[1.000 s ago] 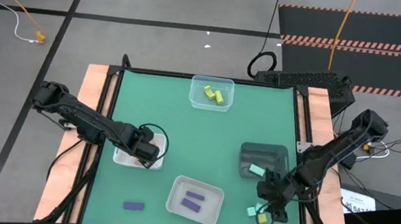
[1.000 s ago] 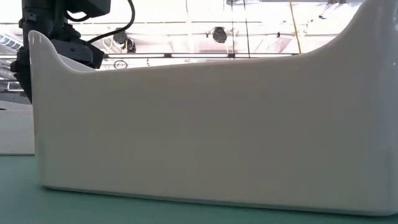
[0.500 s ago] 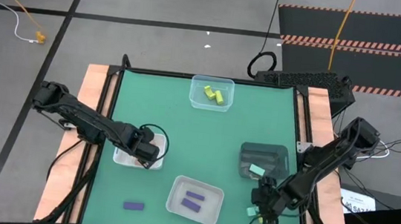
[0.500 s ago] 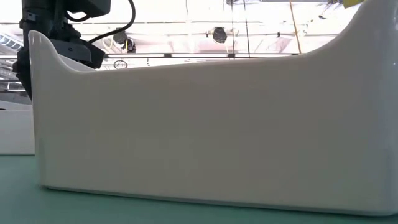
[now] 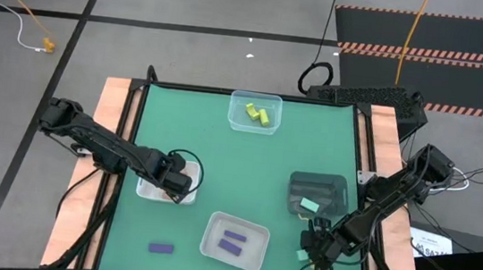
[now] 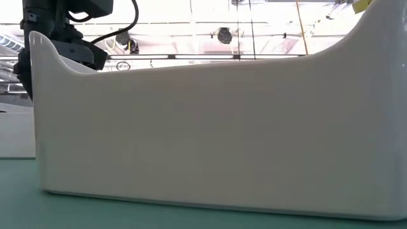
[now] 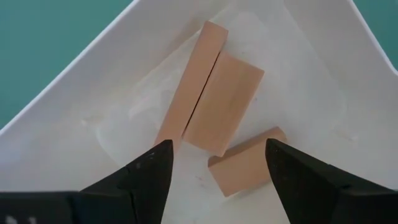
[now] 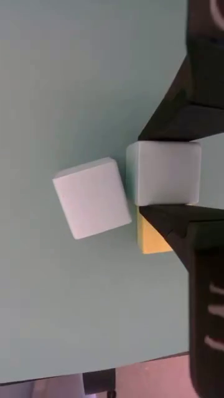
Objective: Sort & place blocks by color
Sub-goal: Put the right light blue block into the black bin
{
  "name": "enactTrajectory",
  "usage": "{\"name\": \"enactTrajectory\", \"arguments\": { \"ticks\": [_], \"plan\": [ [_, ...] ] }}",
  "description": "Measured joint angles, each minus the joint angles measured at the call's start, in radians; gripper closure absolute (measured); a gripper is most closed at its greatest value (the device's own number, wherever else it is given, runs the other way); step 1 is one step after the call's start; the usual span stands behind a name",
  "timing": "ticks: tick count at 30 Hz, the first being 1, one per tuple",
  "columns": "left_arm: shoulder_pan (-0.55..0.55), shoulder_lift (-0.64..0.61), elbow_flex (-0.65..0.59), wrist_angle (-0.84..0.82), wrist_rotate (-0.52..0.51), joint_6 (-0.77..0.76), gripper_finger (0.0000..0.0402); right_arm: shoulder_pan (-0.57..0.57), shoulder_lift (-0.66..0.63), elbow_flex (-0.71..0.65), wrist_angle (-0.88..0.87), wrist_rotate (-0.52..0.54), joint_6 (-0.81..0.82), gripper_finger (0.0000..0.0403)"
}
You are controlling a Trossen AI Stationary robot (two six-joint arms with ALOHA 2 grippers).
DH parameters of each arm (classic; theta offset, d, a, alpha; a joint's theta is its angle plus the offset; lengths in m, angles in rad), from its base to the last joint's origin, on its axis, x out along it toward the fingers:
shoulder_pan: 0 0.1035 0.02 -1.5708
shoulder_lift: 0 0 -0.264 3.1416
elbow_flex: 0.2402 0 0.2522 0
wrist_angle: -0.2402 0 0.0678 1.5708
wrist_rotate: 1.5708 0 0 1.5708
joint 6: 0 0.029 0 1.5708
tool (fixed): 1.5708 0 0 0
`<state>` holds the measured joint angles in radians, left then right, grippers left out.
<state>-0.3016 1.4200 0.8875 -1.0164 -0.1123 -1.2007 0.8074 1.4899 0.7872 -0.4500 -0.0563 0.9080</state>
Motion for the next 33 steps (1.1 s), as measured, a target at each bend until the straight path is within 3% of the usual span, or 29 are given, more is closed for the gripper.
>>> {"name": "enactTrajectory", "arguments": {
  "ticks": [7, 13, 19, 25, 33],
  "plan": [
    [0.000, 0.000, 0.000, 0.049, 0.000, 0.002, 0.0147, 0.000, -0.039, -0.004, 0.002, -0.081, 0.033, 0.0290],
    [0.000, 0.000, 0.000, 0.110, 0.000, 0.050, 0.0147, 0.006, -0.217, -0.005, 0.007, -0.065, 0.075, 0.0290],
    [0.000, 0.000, 0.000, 0.110, -0.013, 0.045, 0.0147, -0.008, -0.414, -0.004, 0.003, 0.134, 0.042, 0.0290],
    [0.000, 0.000, 0.000, 0.137, -0.077, 0.012, 0.0146, -0.096, -0.530, -0.003, -0.006, 0.425, -0.150, 0.0290],
    [0.000, 0.000, 0.000, 0.298, -0.091, 0.034, 0.0147, -0.265, -0.544, -0.003, 0.076, 0.447, -0.583, 0.0290]
  ]
}}
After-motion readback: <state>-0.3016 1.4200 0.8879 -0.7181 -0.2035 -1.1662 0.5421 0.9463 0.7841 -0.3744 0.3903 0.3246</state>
